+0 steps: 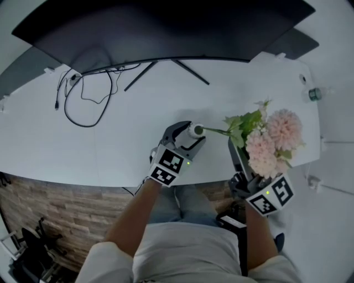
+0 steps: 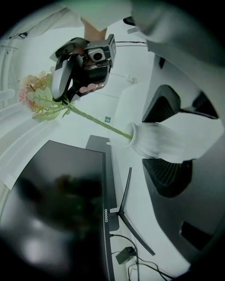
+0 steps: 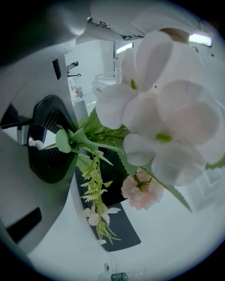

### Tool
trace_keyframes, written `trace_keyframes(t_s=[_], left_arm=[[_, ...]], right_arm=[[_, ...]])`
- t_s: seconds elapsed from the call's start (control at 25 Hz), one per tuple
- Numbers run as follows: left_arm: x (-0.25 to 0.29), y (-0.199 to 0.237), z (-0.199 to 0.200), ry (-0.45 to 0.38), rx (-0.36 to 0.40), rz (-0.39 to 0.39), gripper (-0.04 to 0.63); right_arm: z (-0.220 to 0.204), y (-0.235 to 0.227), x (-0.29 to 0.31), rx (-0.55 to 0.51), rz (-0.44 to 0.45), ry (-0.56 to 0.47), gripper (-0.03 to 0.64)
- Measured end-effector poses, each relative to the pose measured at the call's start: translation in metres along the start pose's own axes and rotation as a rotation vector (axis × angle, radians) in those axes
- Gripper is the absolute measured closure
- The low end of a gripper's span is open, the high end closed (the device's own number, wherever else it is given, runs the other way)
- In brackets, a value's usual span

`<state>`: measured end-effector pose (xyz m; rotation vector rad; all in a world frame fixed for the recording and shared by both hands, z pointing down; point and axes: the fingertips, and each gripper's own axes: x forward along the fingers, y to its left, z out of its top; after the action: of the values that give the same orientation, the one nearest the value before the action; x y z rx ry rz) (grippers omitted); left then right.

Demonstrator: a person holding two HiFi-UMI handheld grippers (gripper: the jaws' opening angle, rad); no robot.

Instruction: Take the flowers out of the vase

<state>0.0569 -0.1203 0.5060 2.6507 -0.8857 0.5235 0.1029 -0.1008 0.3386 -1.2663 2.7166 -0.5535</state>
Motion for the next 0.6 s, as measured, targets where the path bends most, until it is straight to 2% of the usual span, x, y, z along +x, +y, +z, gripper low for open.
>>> trace_keyframes(t_s=[0.6], left_arm=[[-0.002, 0.004, -0.002, 0.017, -0.006, 0.003, 0.336]], right_arm=[[0.015, 0.014, -0.004, -0.021, 0.016, 0.000, 0.541]])
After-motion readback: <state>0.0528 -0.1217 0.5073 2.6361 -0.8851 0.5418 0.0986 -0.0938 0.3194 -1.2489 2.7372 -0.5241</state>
